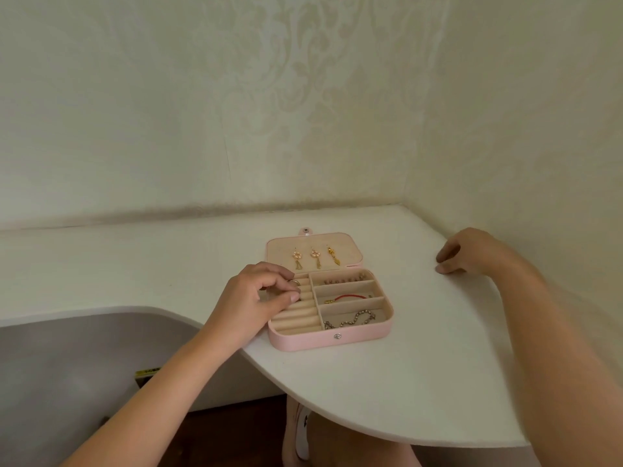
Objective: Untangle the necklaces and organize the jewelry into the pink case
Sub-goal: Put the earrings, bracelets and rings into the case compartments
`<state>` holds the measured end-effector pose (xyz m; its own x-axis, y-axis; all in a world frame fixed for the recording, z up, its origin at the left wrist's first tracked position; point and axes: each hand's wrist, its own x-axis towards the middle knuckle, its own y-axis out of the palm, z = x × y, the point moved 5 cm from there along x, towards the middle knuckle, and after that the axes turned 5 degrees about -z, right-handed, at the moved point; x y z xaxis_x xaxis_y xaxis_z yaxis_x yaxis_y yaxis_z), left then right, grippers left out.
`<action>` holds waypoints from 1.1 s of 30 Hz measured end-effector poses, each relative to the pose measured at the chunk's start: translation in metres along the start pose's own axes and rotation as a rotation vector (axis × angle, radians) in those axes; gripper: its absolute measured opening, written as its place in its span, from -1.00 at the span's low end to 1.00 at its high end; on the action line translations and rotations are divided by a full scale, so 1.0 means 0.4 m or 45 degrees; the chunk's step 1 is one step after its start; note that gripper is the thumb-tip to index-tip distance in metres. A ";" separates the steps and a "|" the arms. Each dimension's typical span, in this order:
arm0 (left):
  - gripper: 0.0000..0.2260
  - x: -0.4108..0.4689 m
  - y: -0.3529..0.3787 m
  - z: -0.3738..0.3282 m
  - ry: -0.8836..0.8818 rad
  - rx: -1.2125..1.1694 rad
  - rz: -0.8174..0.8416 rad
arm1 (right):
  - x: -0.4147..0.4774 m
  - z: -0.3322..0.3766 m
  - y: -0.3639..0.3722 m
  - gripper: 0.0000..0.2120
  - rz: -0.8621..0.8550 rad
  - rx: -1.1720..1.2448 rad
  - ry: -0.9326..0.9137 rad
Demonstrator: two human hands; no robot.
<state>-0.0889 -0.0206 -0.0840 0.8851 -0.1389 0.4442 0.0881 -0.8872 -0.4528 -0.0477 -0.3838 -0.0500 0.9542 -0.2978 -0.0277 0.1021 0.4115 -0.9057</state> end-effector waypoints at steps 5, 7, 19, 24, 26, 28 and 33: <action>-0.87 0.000 0.001 0.003 -0.029 -0.035 0.013 | -0.007 0.005 0.005 -0.83 0.037 0.117 -0.025; -0.86 -0.005 0.002 0.006 -0.014 -0.089 0.007 | -0.006 0.010 0.009 -0.82 0.062 0.160 -0.050; -0.75 -0.020 -0.011 0.016 0.002 0.086 -0.314 | -0.160 0.284 0.005 -0.78 -0.173 0.586 -0.610; -0.65 -0.018 -0.004 0.016 0.007 0.136 -0.295 | -0.317 0.443 0.141 -0.88 0.078 0.489 -1.225; -0.63 -0.018 -0.003 0.013 0.001 0.144 -0.297 | -0.326 0.458 0.181 -0.92 0.037 0.346 -1.354; -0.62 -0.018 -0.002 0.014 -0.006 0.158 -0.300 | -0.326 0.460 0.197 -0.92 -0.013 0.297 -1.403; -0.64 -0.018 -0.004 0.013 0.017 0.171 -0.315 | -0.331 0.463 0.208 -0.98 -0.037 0.246 -1.456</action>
<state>-0.0930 -0.0161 -0.0906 0.8231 0.0681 0.5639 0.3612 -0.8289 -0.4271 -0.1134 -0.1508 -0.0432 0.6379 0.6024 0.4798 0.0755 0.5711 -0.8174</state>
